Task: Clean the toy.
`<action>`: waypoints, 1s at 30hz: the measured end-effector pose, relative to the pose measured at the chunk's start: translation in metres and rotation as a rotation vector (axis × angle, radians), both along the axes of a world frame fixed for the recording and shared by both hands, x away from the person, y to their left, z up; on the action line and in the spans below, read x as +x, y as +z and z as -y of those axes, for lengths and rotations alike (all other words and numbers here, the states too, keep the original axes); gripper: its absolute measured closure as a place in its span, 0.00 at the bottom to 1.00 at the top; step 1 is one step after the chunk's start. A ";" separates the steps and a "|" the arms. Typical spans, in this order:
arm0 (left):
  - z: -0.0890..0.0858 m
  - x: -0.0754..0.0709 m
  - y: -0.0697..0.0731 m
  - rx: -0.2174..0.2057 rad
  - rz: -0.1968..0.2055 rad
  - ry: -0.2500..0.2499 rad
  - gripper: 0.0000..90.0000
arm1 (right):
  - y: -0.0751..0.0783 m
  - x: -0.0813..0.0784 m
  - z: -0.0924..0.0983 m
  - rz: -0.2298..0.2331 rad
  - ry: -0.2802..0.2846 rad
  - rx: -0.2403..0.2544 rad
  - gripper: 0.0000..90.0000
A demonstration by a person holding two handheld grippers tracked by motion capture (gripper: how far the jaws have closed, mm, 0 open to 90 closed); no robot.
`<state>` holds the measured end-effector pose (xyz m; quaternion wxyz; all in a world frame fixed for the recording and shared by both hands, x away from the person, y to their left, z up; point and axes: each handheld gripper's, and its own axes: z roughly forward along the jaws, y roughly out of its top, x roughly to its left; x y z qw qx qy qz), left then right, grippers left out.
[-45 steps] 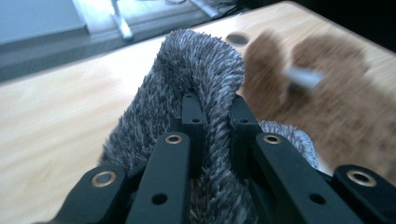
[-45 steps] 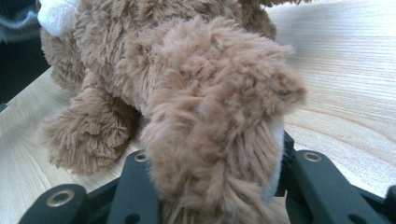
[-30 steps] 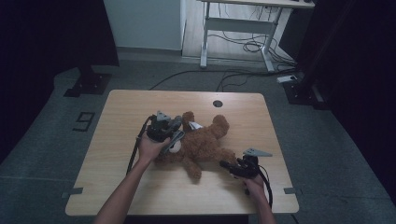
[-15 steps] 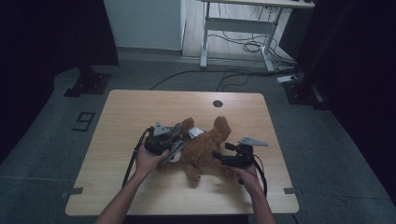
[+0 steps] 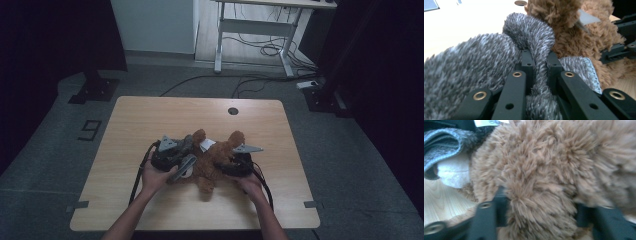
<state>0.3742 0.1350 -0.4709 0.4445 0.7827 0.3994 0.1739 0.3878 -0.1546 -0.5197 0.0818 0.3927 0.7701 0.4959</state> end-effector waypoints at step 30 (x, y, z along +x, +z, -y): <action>0.012 0.036 -0.004 -0.052 -0.069 0.026 0.90 | -0.004 0.009 0.016 0.152 -0.075 -0.016 0.53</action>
